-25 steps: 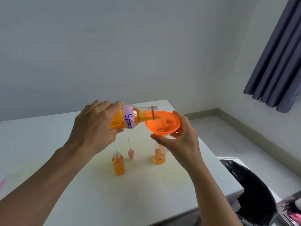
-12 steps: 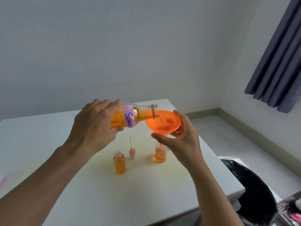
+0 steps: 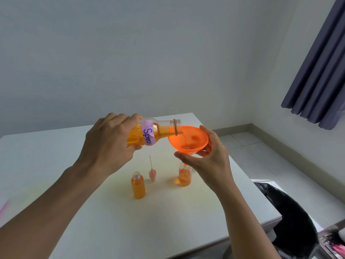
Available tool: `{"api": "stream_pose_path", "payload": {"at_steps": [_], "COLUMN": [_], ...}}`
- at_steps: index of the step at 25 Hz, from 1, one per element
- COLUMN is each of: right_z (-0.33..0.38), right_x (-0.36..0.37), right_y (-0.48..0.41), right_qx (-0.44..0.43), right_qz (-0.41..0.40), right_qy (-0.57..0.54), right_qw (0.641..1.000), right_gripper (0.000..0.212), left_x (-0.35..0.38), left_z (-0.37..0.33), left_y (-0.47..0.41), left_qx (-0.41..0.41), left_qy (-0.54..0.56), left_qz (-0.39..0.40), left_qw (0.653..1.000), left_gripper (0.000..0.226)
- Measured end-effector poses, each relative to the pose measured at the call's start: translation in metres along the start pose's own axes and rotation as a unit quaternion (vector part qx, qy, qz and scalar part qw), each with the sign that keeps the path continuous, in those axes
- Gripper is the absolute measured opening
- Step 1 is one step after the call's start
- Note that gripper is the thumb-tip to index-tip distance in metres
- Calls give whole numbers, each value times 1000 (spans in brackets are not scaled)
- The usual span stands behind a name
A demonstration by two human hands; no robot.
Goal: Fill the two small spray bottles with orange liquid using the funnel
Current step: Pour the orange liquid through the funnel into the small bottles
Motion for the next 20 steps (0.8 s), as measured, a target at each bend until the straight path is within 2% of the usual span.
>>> {"api": "stream_pose_path", "payload": {"at_steps": [20], "right_z": [-1], "right_x": [-2], "right_y": [1], "right_qx": [-1], "right_qz": [2], "right_qy": [2], "right_qw": [1000], "right_gripper": [103], "left_x": [-4], "left_z": [0], "left_y": [-2], "left_qx": [6], "left_qy": [-5], "left_qz": [-7], "left_qw": [1000], "left_gripper": [74]}}
Point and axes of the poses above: each hand's wrist, its own y-axis away from the middle knuckle, its own x-axis out of the palm, z = x × y, the point moved 2 cm from there along -y, towards the middle knuckle, and after that the axes turned 2 degrees about -z, right-handed, at the moved point
